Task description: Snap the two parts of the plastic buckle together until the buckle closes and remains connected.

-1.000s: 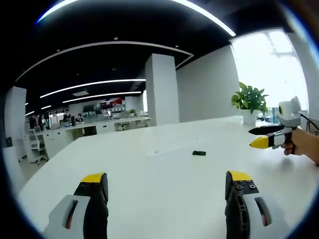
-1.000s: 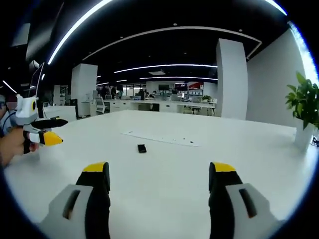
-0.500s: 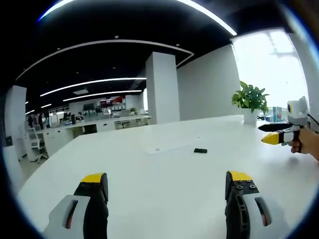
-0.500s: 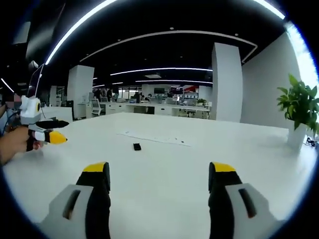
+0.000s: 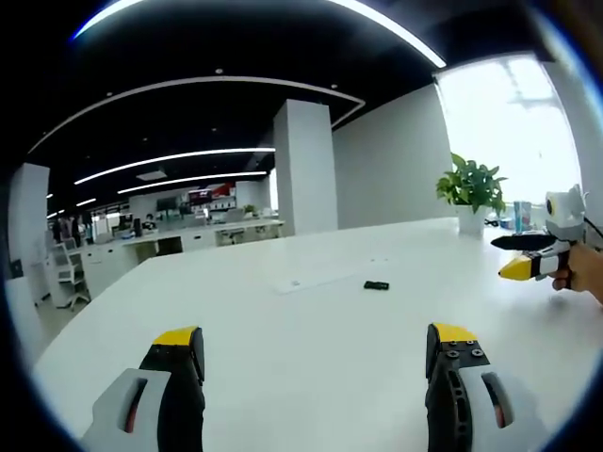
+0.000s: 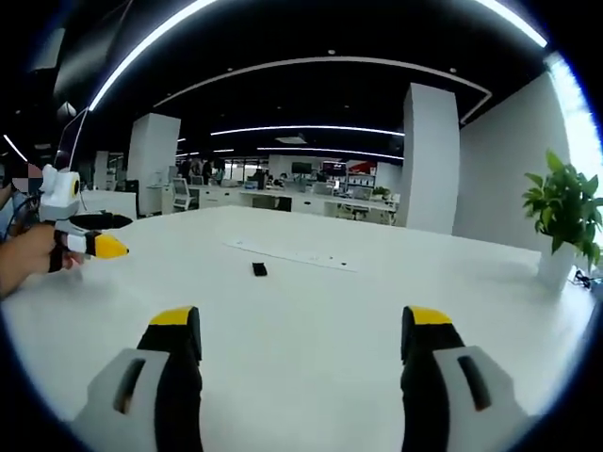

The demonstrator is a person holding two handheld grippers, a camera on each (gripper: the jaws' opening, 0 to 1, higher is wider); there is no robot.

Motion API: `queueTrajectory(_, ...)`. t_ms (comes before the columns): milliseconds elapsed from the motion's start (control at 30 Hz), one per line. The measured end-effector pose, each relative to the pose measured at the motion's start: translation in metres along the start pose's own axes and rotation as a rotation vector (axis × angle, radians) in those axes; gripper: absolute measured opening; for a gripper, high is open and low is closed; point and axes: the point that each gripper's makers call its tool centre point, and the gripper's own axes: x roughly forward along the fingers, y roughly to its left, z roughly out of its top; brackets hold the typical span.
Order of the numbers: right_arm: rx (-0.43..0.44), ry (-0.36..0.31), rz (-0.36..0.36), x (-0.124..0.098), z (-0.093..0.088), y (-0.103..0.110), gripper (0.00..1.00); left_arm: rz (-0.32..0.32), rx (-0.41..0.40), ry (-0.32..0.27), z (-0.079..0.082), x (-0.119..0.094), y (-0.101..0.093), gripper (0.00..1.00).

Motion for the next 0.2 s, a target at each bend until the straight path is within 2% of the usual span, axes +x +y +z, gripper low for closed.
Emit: queueTrajectory(200,-0.012,0.013,0.008,0.0031,-0.0052,0.0027,0.91,0.000,0.012,-0.002,-0.0005,0.0009,-0.0015,1.00)
